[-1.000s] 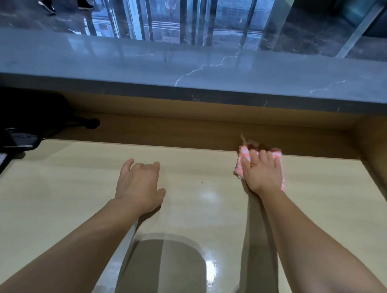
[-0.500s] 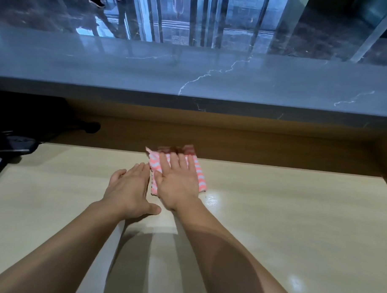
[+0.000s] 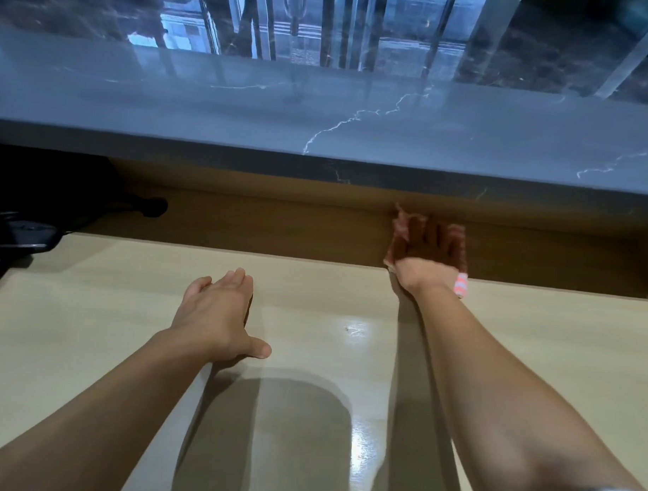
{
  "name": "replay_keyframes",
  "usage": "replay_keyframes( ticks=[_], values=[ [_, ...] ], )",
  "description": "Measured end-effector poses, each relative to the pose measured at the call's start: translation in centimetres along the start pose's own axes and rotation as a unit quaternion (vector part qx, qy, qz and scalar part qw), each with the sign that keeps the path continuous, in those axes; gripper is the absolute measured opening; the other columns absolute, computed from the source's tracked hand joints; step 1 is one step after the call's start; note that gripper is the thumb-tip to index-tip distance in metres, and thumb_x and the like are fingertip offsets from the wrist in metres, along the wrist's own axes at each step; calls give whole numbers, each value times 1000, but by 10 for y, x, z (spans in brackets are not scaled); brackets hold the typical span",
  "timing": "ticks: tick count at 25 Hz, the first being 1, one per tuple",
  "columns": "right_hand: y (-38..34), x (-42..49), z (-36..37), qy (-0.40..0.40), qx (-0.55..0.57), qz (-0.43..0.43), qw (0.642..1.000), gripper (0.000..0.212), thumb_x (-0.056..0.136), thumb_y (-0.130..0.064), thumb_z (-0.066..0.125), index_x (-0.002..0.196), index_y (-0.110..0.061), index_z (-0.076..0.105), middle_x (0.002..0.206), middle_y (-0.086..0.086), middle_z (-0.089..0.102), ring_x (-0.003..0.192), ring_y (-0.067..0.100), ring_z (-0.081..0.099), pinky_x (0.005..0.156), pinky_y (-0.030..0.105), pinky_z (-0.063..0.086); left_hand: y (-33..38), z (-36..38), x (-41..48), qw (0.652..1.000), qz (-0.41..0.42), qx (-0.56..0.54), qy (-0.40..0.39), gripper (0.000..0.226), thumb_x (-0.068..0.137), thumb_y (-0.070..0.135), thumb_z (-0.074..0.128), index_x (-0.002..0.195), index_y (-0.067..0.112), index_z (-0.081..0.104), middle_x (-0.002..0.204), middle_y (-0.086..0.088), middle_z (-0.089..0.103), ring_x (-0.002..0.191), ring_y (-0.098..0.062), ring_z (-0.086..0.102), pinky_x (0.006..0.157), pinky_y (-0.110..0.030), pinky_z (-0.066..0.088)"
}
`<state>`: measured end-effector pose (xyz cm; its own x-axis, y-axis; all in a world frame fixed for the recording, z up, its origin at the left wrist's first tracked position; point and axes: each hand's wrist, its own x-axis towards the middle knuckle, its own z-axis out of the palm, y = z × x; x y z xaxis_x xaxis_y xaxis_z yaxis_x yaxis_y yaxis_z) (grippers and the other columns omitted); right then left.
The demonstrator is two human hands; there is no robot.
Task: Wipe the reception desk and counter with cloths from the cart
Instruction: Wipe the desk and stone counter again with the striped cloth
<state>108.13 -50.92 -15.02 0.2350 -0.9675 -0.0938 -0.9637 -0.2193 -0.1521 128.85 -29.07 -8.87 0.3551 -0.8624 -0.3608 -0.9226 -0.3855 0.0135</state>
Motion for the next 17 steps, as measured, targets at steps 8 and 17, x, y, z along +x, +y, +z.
replay_keyframes(
  ticks=[8,17],
  values=[
    [-166,-54,4,-139,-6,-228,964,50,101,-51,23,150,-41,25,162,-7,14,149,21,10,120,42,3,-7,10,1,1000,13,-18,11,114,69,72,63,154,17,10,162,-1,7,149,-13,6,119,-37,-1],
    [-74,-27,-13,22,-46,-189,981,65,88,-50,5,153,-41,5,156,-6,23,146,18,16,120,40,5,-8,4,1,999,36,3,39,111,68,76,59,152,15,19,161,-4,14,148,-16,12,119,-37,-5]
  ],
)
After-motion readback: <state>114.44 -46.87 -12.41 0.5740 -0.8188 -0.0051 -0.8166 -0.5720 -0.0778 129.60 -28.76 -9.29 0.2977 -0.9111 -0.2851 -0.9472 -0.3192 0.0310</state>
